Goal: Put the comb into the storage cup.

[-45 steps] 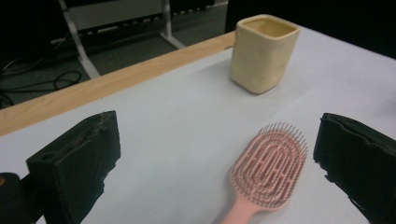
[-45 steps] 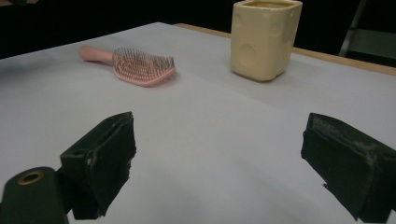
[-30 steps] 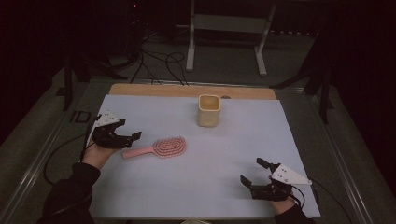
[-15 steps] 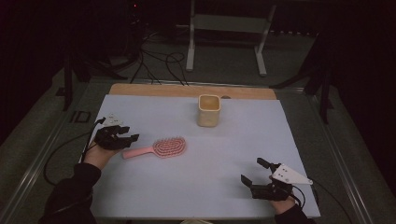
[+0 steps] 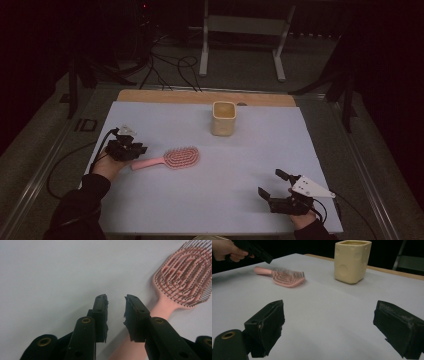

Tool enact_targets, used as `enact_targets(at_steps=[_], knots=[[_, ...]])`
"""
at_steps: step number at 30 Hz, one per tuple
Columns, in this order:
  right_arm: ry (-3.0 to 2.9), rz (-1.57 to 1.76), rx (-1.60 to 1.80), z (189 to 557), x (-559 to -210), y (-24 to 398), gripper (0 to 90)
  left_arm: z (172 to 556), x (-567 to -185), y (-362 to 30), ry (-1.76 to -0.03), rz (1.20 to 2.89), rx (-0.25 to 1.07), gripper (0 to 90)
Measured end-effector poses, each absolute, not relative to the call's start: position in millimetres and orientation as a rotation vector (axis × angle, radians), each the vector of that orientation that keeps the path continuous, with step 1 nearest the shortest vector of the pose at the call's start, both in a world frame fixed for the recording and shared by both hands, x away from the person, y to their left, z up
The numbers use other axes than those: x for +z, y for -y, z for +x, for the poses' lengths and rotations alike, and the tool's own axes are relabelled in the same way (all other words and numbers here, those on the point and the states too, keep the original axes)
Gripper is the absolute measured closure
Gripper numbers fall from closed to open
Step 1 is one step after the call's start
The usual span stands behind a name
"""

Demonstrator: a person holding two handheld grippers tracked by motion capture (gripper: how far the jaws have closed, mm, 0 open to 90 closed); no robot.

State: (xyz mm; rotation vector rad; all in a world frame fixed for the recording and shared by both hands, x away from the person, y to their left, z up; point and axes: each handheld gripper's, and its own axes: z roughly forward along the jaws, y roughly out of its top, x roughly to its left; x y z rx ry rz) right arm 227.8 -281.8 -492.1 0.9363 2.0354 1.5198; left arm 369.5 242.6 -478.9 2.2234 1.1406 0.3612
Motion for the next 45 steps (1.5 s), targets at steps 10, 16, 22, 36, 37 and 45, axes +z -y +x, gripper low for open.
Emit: enact_targets(at_steps=[10,16,22,36,37,45], knots=[[-2.029,0.935,1.521,228,-492,281,9.6,372,-487,-240,-1.151,2.347,0.306,90.0],[-2.030,0.944,1.521,228,-493,282,9.6,373,-491,-237,-1.139,2.413,0.276,90.0],[-2.027,0.945,1.519,227,-492,283,9.6,370,-490,-233,-1.118,2.463,0.248,90.0],[-2.031,0.947,1.517,226,-493,282,9.6,348,-492,-228,-1.101,2.506,0.198,90.0],[-2.032,0.945,1.515,226,-493,282,9.6,347,-491,-228,-1.098,2.510,0.185,90.0],[-2.030,0.953,1.517,226,-493,283,9.6,334,-488,-220,-1.077,2.549,0.179,90.0]])
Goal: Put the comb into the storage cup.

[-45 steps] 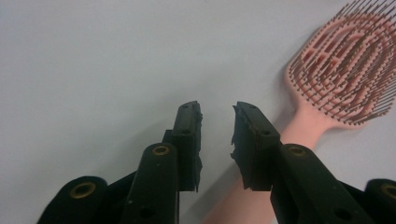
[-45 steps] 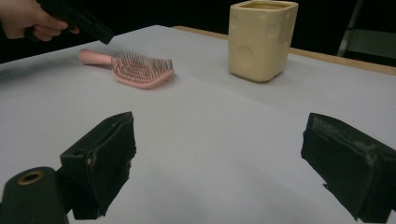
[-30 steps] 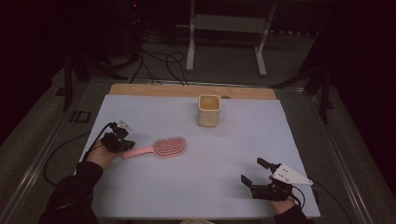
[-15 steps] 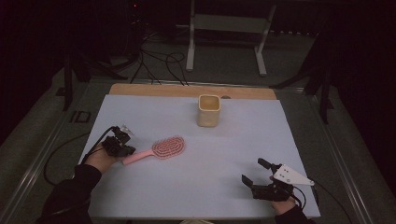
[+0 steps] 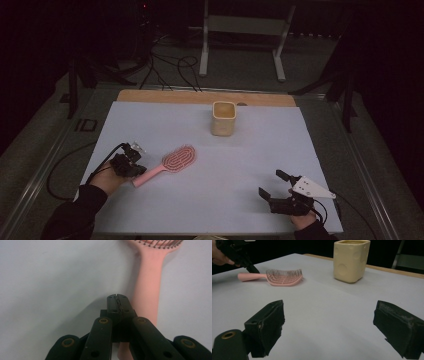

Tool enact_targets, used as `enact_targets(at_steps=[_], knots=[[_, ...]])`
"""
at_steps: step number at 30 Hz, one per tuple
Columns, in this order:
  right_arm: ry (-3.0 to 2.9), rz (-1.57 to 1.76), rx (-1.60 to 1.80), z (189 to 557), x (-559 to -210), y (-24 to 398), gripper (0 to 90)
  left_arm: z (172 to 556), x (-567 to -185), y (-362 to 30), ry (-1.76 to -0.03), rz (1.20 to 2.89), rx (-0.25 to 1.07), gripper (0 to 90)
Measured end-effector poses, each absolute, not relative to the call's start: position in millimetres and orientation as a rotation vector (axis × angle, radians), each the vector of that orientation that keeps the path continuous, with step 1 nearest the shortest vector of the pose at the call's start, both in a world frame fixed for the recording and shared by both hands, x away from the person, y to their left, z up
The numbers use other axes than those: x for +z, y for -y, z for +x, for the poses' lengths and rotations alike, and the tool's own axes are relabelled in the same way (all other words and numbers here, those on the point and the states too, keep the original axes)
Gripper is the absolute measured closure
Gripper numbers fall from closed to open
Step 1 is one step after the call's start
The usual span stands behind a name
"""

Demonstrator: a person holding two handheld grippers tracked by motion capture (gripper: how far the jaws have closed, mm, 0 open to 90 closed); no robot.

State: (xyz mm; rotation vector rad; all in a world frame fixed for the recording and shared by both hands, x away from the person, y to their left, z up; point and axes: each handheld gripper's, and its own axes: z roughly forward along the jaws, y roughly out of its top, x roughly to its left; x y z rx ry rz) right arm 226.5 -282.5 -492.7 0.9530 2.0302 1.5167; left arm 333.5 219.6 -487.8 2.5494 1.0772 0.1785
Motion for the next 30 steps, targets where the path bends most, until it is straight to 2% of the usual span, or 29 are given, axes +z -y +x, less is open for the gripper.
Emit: enact_targets(at_steps=[4,6,8,9,11,27,29,30], knots=[[-2.030,0.949,1.512,225,-492,282,9.6,327,-486,-214,-1.054,2.573,0.171,90.0],[-2.033,0.953,1.518,226,-493,282,9.6,324,-486,-211,-1.057,2.571,0.125,90.0],[-2.038,0.952,1.506,226,-493,282,9.6,323,-486,-208,-1.054,2.585,0.147,90.0],[-2.038,0.951,1.505,225,-493,282,9.6,322,-486,-207,-1.047,2.585,0.108,90.0],[-2.036,0.952,1.507,226,-493,282,9.6,319,-485,-203,-1.053,2.604,0.150,90.0],[-2.031,0.956,1.501,224,-492,282,9.6,310,-476,-191,-1.040,2.611,0.092,89.9],[-2.033,0.960,1.500,225,-492,282,9.6,309,-473,-189,-1.049,2.628,0.155,81.1],[-2.032,0.958,1.498,225,-492,282,9.6,309,-471,-190,-1.043,2.633,0.162,81.1]])
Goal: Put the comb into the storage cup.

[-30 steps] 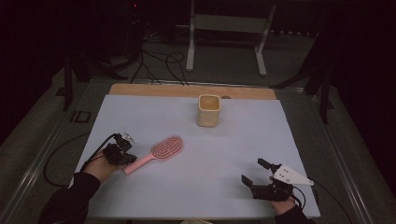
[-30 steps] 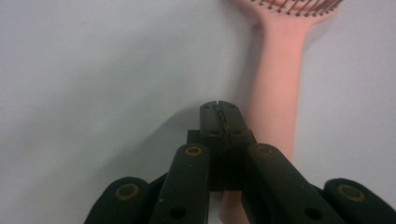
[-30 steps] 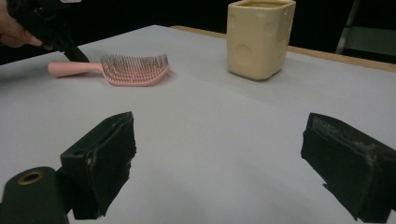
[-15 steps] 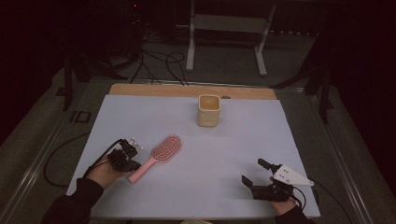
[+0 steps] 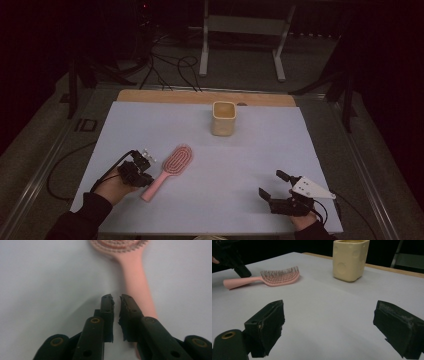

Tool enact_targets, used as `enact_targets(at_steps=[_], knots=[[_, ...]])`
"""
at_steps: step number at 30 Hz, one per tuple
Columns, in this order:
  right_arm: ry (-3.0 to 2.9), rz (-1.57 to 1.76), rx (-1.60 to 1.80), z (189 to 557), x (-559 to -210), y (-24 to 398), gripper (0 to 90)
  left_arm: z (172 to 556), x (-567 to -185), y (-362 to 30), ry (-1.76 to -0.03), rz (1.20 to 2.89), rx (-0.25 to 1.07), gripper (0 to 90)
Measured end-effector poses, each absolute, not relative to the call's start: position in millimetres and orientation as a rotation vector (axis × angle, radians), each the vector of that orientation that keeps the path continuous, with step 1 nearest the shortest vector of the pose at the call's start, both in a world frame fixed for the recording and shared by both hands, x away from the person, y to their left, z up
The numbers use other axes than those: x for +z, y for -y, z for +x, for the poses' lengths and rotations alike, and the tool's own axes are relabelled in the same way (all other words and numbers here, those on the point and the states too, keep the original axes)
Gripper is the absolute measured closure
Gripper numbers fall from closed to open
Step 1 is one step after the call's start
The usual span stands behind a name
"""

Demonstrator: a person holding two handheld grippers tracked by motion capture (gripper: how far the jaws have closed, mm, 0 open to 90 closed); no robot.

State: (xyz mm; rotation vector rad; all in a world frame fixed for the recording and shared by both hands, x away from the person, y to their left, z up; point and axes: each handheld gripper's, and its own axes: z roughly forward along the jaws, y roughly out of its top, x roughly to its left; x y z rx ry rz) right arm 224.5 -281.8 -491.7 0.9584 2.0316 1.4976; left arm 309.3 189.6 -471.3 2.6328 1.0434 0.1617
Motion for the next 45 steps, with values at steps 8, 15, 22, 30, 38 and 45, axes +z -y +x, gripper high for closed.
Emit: enact_targets(at_steps=[8,15,22,30,38,45], knots=[[-2.026,0.964,1.488,225,-492,284,9.6,311,-456,-198,-1.091,2.540,0.167,66.7],[-2.030,0.965,1.482,225,-492,283,9.6,310,-450,-193,-1.126,2.529,0.176,39.3],[-2.029,0.974,1.479,225,-492,282,9.6,309,-445,-187,-1.184,2.484,0.135,5.7],[-2.036,0.976,1.469,226,-493,281,9.6,310,-444,-176,-1.192,2.492,0.122,0.1],[-2.031,0.982,1.479,225,-492,280,9.7,316,-444,-167,-1.244,2.468,0.049,0.1],[-2.045,0.977,1.485,226,-494,278,9.6,322,-452,-156,-1.279,2.502,0.071,0.1]])
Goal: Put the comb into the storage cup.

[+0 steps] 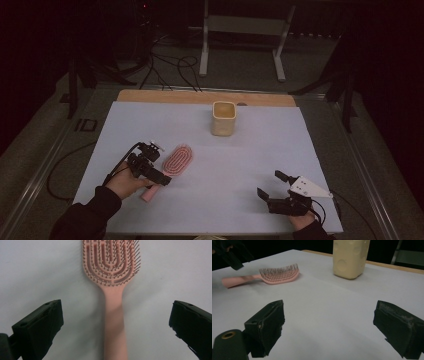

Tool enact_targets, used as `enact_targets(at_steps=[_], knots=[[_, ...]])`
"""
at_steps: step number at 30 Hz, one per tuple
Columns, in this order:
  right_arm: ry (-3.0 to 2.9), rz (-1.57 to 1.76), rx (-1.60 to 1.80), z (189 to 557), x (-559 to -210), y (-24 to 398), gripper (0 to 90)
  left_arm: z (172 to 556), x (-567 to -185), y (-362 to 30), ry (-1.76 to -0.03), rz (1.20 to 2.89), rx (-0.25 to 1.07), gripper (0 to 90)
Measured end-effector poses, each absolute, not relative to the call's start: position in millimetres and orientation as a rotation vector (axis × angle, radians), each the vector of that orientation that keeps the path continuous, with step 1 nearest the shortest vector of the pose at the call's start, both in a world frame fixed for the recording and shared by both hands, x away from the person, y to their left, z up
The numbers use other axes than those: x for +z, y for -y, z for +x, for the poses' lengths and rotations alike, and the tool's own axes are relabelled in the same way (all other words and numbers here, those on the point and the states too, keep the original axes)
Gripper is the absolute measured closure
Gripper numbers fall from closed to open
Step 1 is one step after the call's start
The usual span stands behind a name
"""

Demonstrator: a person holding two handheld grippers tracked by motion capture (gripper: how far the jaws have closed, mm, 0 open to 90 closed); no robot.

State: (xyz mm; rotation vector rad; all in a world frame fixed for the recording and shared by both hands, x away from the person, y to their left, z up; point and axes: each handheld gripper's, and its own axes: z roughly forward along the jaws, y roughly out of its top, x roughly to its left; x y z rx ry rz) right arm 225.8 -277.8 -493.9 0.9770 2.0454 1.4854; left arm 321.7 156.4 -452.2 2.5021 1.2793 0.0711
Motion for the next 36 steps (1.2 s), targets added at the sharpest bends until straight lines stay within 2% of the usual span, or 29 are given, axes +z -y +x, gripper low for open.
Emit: enact_targets(at_steps=[11,16,24,33,36], knots=[[-2.043,0.976,1.485,226,-493,277,9.7,329,-460,-151,-1.341,2.496,0.041,0.5],[-2.042,0.976,1.484,225,-493,277,9.7,331,-465,-151,-1.353,2.492,0.022,3.6],[-2.037,0.968,1.480,225,-493,278,9.7,334,-472,-151,-1.352,2.513,-0.004,17.9],[-2.036,0.974,1.482,225,-493,279,9.7,335,-481,-148,-1.347,2.571,-0.023,41.2],[-2.032,0.971,1.477,224,-492,278,9.7,337,-483,-148,-1.351,2.579,-0.028,44.3]])
